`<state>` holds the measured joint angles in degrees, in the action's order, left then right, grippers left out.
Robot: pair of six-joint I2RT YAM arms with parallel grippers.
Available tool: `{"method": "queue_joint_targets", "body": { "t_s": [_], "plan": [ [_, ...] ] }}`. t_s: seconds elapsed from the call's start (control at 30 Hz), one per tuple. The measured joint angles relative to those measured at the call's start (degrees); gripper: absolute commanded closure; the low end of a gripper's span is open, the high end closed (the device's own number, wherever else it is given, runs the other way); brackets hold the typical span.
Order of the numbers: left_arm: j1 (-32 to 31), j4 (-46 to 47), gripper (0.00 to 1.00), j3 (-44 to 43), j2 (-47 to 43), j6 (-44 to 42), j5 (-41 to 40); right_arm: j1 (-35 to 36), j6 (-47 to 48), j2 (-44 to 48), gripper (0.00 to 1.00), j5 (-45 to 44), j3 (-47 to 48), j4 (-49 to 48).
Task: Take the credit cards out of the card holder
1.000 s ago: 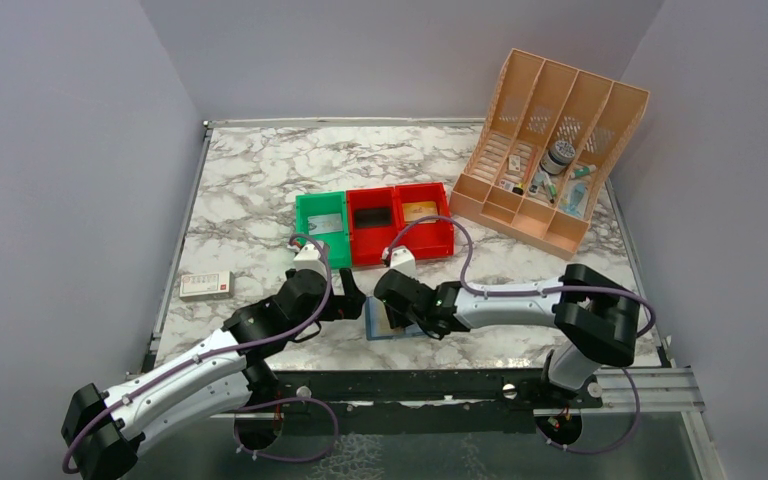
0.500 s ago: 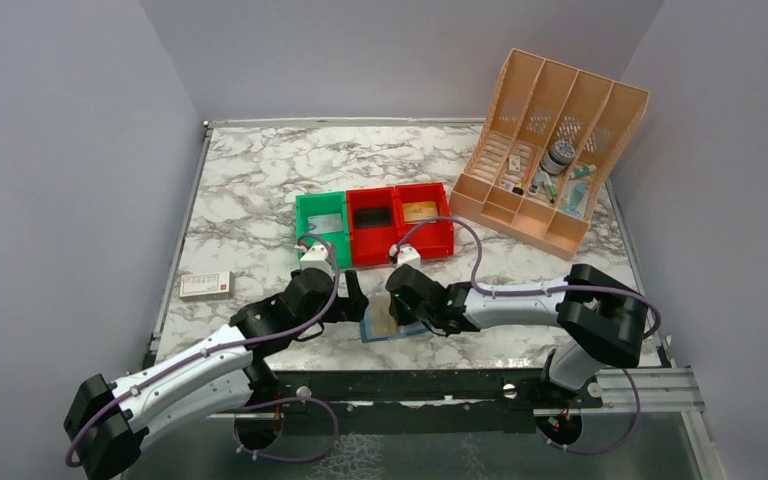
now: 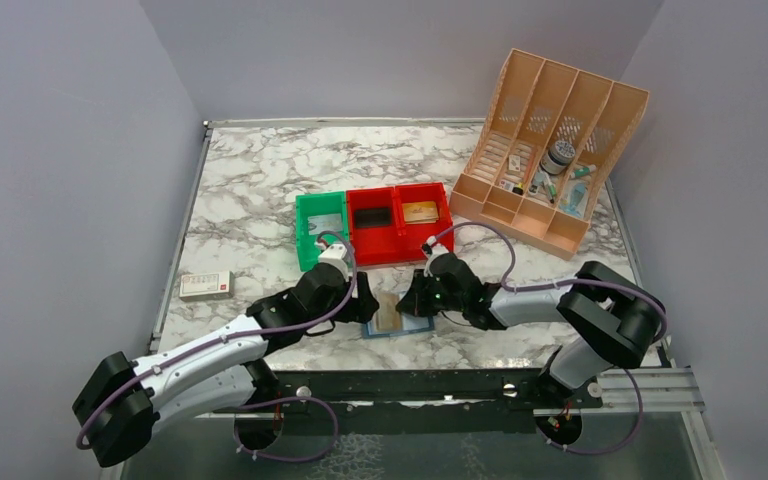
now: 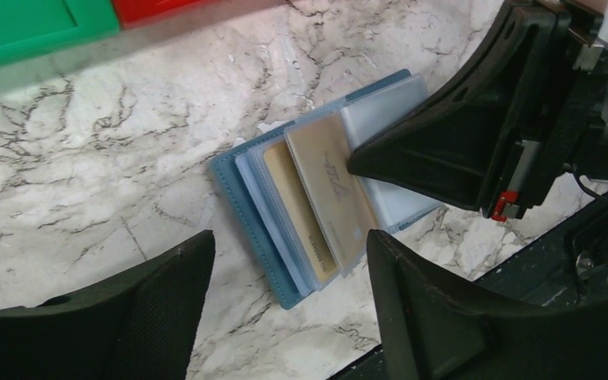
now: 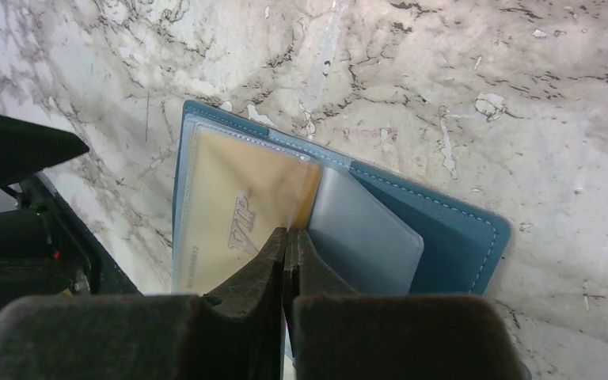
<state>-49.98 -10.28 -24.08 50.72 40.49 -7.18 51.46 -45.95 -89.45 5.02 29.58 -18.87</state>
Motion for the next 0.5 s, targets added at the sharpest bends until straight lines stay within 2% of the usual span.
{"method": "queue_joint_targets", "body": {
  "t_s": [0.13, 0.5],
  "plan": [
    [0.0, 3.1, 0.41, 0.0, 1.5, -0.2, 2.3, -1.0, -1.3, -0.9, 0.99, 2.5, -0.9, -2.8],
    [0.0, 9.4, 0.53, 0.7, 7.4, -0.1, 6.8, -1.3, -3.3, -1.9, 0.99, 3.2, -1.8, -5.6]
  ]
}}
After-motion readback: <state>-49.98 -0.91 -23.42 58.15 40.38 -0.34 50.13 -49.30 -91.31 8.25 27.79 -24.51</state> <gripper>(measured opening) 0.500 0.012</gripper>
